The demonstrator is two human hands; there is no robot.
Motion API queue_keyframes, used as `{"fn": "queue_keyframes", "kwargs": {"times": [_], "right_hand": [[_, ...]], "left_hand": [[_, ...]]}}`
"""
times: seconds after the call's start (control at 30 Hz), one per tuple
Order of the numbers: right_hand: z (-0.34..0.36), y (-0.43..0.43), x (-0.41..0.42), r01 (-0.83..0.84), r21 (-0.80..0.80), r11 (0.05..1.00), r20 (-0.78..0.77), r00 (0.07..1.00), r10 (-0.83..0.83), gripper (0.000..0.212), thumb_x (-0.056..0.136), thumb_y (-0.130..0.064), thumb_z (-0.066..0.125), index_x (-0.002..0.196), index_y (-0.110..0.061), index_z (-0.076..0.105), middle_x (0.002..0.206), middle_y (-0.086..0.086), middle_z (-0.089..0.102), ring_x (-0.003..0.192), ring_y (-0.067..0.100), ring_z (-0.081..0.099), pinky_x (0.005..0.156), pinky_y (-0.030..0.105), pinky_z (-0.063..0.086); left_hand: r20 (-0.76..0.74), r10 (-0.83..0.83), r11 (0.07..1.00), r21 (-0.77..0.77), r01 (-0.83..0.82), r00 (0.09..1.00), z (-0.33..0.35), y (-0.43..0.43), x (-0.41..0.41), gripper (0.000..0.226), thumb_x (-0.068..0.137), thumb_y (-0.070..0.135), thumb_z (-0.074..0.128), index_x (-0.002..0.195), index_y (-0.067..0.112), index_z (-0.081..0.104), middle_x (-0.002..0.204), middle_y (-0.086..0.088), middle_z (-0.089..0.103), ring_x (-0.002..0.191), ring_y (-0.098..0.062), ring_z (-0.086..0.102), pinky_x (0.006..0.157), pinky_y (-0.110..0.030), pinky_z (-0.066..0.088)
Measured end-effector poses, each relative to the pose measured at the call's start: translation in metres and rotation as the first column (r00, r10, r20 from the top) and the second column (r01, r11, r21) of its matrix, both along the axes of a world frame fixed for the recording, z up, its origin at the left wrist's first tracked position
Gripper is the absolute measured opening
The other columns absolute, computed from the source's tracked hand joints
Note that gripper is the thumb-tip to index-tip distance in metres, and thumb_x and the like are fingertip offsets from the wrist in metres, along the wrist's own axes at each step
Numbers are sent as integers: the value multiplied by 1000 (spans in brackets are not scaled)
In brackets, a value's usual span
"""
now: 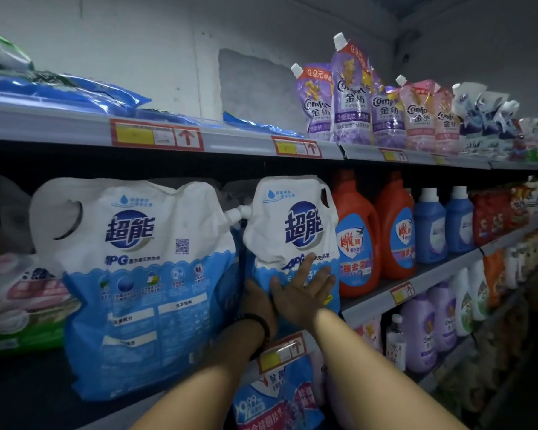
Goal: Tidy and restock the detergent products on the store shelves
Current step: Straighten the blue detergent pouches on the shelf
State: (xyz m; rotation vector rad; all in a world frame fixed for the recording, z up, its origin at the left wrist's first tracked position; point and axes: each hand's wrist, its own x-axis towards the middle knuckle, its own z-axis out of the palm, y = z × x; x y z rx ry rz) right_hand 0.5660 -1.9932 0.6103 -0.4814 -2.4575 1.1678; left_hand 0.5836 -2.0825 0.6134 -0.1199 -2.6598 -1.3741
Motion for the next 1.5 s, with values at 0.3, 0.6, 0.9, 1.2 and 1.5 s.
{"fn": "queue_keyframes", "kwargs": {"times": [0.3,0.6,0.9,1.2,1.5], "right_hand": [[3,-4,3,12,124,992,65,998,-20,103,101,-68,43,161,-26,-30,170,18,-30,157,43,-25,127,57,-8],[29,12,55,43,138,990,83,995,-55,86,97,-49,64,164,-22,17,161,25,25,143,46,41,116,51,43],[40,-95,85,-566,-472,676,-268,823,501,53,93,-16,78,140,-19,53,140,3,66,108,20,67,80,32,57],[29,-147,111,-525,-139,840,-195,846,497,55,87,-29,82,135,-34,55,138,-9,64,121,20,64,105,43,55],[39,-227,153,-709,-32,705,-159,700,696,37,102,-57,52,124,-34,71,131,-8,67,122,18,61,107,39,46]], "left_hand": [[-555,-456,652,-741,-164,696,-2,-107,124,20,90,34,56,108,32,66,111,7,58,108,-21,51,83,-38,48],[-364,-249,608,-780,-147,897,3,-189,156,53,93,38,60,145,34,50,157,9,40,147,-21,37,118,-40,35],[-222,-203,563,-824,-71,954,-5,-196,164,73,102,40,53,164,30,17,173,13,-9,160,-13,-8,130,-43,-3],[-205,10,729,-668,-148,979,-3,-227,171,83,97,50,55,164,23,13,170,3,20,157,-23,18,129,-42,18],[-568,102,656,-579,-484,817,1,-268,177,59,78,38,71,129,14,57,117,-9,56,105,-31,54,86,-41,54]]}}
